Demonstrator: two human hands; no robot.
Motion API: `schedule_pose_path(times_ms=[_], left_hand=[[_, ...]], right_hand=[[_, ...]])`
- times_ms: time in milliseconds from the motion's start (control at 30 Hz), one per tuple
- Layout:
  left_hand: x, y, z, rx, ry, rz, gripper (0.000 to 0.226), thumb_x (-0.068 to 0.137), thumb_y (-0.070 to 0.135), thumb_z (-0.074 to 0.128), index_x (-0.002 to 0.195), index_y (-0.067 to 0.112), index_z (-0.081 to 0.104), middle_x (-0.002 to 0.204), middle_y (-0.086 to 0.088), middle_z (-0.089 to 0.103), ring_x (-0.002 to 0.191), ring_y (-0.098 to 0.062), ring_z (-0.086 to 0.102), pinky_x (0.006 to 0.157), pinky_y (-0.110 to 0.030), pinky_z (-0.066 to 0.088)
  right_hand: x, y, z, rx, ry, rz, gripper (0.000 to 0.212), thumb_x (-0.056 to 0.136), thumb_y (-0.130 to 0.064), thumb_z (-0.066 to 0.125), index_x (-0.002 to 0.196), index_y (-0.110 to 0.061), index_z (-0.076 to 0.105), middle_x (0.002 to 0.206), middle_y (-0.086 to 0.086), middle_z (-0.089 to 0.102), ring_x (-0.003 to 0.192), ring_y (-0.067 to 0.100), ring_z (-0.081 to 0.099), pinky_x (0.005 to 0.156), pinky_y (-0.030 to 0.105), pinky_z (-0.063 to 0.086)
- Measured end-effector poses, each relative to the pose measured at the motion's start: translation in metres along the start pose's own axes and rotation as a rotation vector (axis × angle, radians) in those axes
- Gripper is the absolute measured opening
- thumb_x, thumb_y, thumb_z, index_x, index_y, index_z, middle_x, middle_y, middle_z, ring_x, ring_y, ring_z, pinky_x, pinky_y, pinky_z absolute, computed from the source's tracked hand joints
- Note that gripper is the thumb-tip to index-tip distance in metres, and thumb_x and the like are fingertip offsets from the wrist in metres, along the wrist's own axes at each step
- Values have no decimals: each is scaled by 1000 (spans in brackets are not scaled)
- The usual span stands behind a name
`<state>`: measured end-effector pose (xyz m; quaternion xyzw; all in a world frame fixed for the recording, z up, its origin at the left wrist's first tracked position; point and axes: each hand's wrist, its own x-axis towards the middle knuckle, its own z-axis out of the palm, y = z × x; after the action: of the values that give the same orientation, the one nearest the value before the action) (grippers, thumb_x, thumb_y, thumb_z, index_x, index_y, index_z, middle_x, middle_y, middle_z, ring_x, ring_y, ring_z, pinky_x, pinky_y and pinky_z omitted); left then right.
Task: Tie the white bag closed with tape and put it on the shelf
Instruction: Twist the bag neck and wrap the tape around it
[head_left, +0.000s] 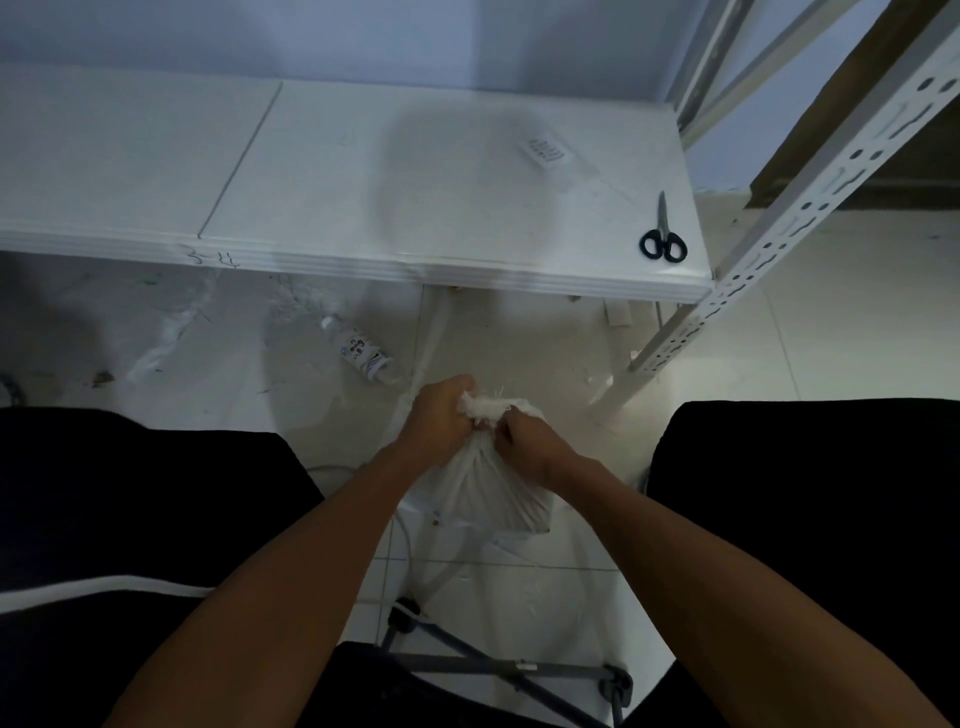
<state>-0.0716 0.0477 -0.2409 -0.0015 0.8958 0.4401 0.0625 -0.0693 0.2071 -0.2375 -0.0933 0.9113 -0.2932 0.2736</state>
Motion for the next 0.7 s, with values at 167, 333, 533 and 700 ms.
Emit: schedule_pose_path(times_ms=[167, 333, 533, 700], left_hand=[[21, -5, -13, -468, 357, -448, 21, 76, 0, 60, 77, 21, 55, 79, -8, 67, 74, -30, 67, 59, -34, 54], [22, 19, -38, -311, 690, -203, 36, 69, 0, 39, 97, 13, 58, 97, -9, 64, 83, -20, 58, 69, -24, 47], [21, 60, -31, 1, 398, 301, 27, 69, -2, 50, 89, 11, 62, 90, 1, 60, 85, -21, 59, 73, -30, 48], [40, 50, -48, -679, 445, -92, 22, 93, -3, 45, 93, 16, 57, 66, -4, 60, 52, -18, 55, 47, -27, 49]], right_hand=[[2, 4, -2, 8, 1, 0, 13, 97, -18, 47, 88, -10, 52, 87, 5, 54, 79, 20, 48, 68, 23, 30], [2, 2, -2, 4, -16, -15, 16, 96, -19, 47, 83, -11, 50, 81, 5, 55, 72, 20, 47, 62, 26, 32], [1, 4, -3, 38, -3, -28, 17, 88, -11, 50, 81, 2, 57, 82, 16, 64, 69, 23, 51, 63, 33, 38], [0, 6, -4, 55, -21, -19, 19, 90, -13, 50, 89, 3, 60, 89, 17, 66, 72, 21, 51, 58, 27, 37]])
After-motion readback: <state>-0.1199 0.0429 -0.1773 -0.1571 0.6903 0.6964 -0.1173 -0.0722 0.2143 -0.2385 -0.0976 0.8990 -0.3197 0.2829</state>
